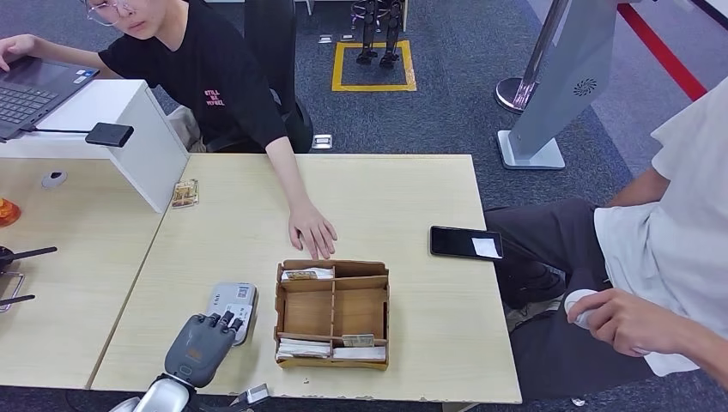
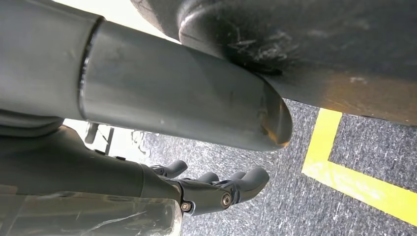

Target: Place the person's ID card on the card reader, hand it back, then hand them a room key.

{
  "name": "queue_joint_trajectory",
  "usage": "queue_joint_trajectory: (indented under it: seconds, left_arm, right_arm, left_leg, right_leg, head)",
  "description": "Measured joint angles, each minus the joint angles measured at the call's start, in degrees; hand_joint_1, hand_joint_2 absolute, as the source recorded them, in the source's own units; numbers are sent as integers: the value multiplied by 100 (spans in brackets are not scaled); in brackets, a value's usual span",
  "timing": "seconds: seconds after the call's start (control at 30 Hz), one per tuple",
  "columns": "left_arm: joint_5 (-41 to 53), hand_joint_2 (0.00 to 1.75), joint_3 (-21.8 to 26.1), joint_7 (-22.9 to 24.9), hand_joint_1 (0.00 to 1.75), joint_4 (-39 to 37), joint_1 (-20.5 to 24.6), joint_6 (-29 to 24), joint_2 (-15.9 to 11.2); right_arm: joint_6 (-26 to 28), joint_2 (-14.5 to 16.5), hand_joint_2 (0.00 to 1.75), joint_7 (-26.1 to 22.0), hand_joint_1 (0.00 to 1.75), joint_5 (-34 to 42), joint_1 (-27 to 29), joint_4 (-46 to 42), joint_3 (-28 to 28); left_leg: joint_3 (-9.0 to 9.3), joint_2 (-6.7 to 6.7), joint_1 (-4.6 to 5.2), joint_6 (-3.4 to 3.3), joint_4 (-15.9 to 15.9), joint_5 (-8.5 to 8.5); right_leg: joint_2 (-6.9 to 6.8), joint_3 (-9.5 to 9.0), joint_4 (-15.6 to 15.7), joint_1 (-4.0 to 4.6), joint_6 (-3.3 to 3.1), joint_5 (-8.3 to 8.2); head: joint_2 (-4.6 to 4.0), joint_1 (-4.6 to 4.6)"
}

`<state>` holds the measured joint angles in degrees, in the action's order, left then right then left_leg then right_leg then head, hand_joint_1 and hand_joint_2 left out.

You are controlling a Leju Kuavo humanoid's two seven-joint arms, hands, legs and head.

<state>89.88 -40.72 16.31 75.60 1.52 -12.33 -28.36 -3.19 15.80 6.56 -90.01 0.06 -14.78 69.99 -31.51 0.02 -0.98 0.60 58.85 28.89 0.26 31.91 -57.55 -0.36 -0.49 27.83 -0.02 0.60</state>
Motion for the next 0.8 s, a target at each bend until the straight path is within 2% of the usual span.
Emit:
queue_joint_trajectory:
  seconds: [0.33,0.53,0.8]
  left_arm:
    - [0,175,0,90,175,-1,23,4,-2]
    - [-2,175,-100,558,175,-13,66,-64,-13]
    - [1,175,-475,1213,175,-55,200,-146,-77]
  right_arm:
    - [-1,0,0,3,0,0,0,0,1]
    - [0,1,0,11,0,0,0,-1,2]
    - [2,4,0,13,0,0,0,-9,2]
  left_leg:
    - [0,0,0,2,0,-1]
    - [0,-5,0,2,0,-2]
    - [-5,-27,2,0,0,-16]
  right_leg:
    - [0,0,-1,0,-1,0]
    - [-4,2,-1,0,-1,0]
    - [-21,5,0,-1,2,-3]
  head:
    - [0,-1]
    - [0,1]
    - [0,1]
